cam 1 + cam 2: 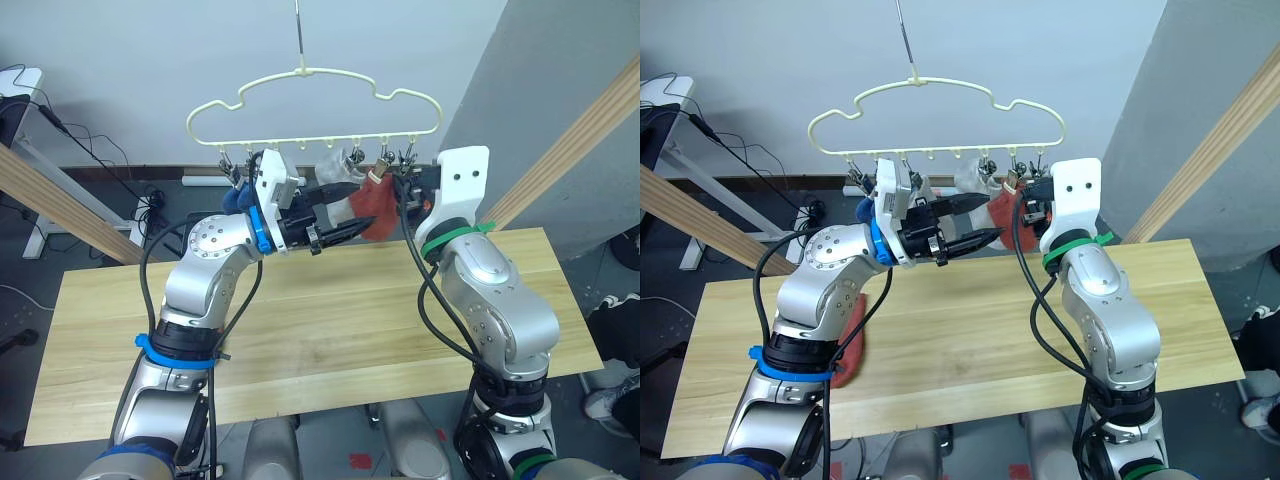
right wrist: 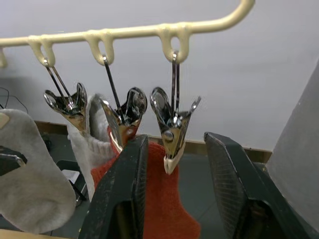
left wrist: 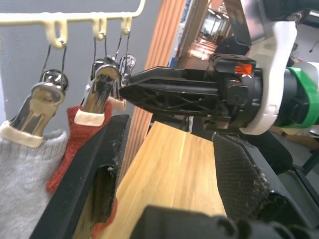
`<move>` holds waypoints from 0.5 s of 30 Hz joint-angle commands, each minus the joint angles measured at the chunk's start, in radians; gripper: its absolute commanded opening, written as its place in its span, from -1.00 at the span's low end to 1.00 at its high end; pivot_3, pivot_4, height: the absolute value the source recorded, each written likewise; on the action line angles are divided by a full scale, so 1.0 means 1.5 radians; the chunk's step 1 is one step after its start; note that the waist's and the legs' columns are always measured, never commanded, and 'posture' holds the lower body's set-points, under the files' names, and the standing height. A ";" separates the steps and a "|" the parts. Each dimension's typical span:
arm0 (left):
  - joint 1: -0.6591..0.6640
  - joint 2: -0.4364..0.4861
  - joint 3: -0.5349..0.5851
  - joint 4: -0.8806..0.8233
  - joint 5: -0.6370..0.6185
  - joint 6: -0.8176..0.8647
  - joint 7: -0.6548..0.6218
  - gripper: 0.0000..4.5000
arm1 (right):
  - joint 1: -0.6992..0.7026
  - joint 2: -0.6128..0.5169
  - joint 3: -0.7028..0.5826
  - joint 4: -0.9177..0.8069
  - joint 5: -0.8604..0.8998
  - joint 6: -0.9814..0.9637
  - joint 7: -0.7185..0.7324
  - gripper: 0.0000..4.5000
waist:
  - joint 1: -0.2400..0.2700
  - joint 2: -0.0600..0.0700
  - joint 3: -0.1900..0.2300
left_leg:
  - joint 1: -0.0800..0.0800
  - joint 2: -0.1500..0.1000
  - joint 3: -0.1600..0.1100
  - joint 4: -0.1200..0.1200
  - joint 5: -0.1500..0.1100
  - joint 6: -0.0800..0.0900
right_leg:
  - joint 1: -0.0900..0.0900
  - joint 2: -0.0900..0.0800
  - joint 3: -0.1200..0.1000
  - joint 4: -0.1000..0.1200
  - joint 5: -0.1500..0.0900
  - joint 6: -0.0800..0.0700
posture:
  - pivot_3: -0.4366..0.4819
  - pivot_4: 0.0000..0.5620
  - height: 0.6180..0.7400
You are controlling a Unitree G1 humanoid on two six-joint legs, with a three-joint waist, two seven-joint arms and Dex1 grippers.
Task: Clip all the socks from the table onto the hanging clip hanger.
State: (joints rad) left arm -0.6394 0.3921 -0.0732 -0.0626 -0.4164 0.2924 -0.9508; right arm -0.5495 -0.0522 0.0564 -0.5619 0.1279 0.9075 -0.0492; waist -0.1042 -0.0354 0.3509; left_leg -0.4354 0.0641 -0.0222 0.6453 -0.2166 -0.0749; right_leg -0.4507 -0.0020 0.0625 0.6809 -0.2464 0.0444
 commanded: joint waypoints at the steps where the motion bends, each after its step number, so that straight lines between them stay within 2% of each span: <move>1: -0.009 0.000 0.005 -0.007 -0.002 -0.016 -0.004 0.32 | -0.013 0.008 -0.006 -0.006 -0.008 -0.027 -0.004 -0.17 | 0.000 0.000 0.000 | 0.000 0.000 0.000 0.000 0.000 0.000 | 0.000 0.000 0.000 0.000 0.000 0.000 | -0.39 0.12 1.00; 15: -0.008 0.001 -0.001 -0.003 0.000 -0.025 -0.012 0.32 | -0.039 0.068 -0.037 0.018 -0.022 -0.057 -0.050 -0.17 | 0.001 0.000 0.000 | 0.000 0.000 0.000 0.000 0.000 0.000 | 0.000 0.000 0.000 0.000 0.000 0.000 | -0.40 0.11 1.00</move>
State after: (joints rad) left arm -0.6408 0.3913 -0.0740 -0.0402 -0.4134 0.2745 -0.9612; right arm -0.6063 0.0433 0.0145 -0.4945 0.0991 0.8379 -0.1141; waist -0.1030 -0.0354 0.3509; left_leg -0.4354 0.0641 -0.0222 0.6452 -0.2166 -0.0749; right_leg -0.4508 -0.0020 0.0624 0.6810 -0.2463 0.0442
